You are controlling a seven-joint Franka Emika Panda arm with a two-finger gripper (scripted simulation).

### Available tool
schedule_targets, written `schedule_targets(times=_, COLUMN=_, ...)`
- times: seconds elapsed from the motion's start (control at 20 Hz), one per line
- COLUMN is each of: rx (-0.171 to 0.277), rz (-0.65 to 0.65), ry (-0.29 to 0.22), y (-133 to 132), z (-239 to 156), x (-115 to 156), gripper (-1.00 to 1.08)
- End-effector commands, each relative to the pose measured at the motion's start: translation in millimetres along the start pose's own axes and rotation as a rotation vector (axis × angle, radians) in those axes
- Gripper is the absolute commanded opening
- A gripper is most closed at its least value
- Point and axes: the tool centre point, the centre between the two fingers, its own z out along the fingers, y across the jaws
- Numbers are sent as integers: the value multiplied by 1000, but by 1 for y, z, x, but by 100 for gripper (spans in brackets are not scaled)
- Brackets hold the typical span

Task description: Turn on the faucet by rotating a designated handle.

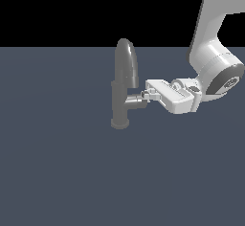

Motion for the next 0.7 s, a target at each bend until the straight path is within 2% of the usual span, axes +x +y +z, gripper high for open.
schedule_targets(times=0.0, rx=4, rz=17, ry=-3, y=9, z=-1, x=21, gripper=-100)
schedule_targets(times=0.3, rx=6, rz=31, ry=-7, y=24, z=-2, x=60, gripper=-100)
schedule_targets(times=0.35, rx=6, rz=31, ry=-7, y=24, z=-2, x=60, gripper=-100)
schedule_targets(times=0.4, rx=-5, rz=-6, ry=-6, y=11, z=0, x=36, gripper=-100)
schedule_targets(times=0.65, rx=-2, rz=4, ry=-6, y=6, z=0, x=55, gripper=-100)
